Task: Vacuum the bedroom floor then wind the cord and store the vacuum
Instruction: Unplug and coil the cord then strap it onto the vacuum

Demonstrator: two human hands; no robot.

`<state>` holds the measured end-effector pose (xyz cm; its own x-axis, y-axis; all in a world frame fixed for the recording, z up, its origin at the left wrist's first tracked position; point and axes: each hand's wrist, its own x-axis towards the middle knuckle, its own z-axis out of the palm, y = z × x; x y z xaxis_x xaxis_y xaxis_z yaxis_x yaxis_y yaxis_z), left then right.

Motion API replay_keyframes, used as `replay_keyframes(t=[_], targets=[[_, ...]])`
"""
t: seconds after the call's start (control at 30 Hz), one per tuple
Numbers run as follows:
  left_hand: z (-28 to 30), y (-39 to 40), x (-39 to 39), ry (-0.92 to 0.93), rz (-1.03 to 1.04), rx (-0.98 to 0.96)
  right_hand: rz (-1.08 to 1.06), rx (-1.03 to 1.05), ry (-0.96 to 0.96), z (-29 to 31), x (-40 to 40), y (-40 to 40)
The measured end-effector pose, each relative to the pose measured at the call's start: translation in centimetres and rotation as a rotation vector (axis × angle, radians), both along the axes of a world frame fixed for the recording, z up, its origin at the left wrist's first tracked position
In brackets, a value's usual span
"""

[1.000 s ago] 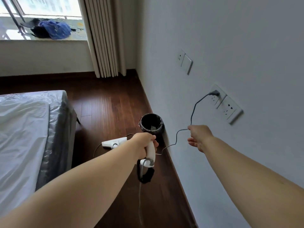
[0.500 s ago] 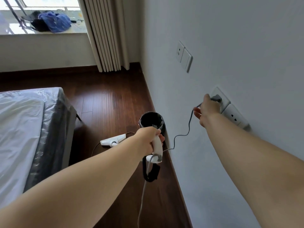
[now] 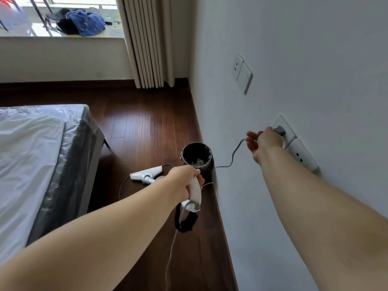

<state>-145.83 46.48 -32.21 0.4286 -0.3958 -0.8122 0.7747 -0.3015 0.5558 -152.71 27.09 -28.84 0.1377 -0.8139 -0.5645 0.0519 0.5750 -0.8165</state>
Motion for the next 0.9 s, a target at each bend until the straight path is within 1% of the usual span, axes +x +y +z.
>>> replay_keyframes(t=[0.17,0.27,0.47,0.5,0.6,0.73,0.9], targets=[[-0.1,-0.5,-0.6,-0.017,0.000,0.020,-0.040,-0.012,-0.100,-0.7,0.2,0.5],[-0.1,-1.0,-0.9,-0.025,0.005,0.024,-0.058,0.025,-0.164,-0.5,0.3,0.3],[0.0,-2.2,-1.5,-0.053,-0.007,0.041,0.035,0.026,-0.070,-0.8,0.1,-0.4],[0.0,-2.2,-1.5,-0.056,-0.003,0.041,0.022,0.037,-0.075,-0.9,0.2,-0.5],[0.0,-1.9,-1.5,-0.046,0.023,0.021,-0.013,0.074,-0.185,-1.0,0.2,-0.3],[-0.2,-1.5,-1.8,-0.042,0.038,0.029,0.025,0.057,-0.116,-1.2,-0.2,-0.3],[0.1,-1.4,-2.6,-0.051,0.049,0.042,0.034,0.050,-0.130,-0.8,-0.1,-0.2]])
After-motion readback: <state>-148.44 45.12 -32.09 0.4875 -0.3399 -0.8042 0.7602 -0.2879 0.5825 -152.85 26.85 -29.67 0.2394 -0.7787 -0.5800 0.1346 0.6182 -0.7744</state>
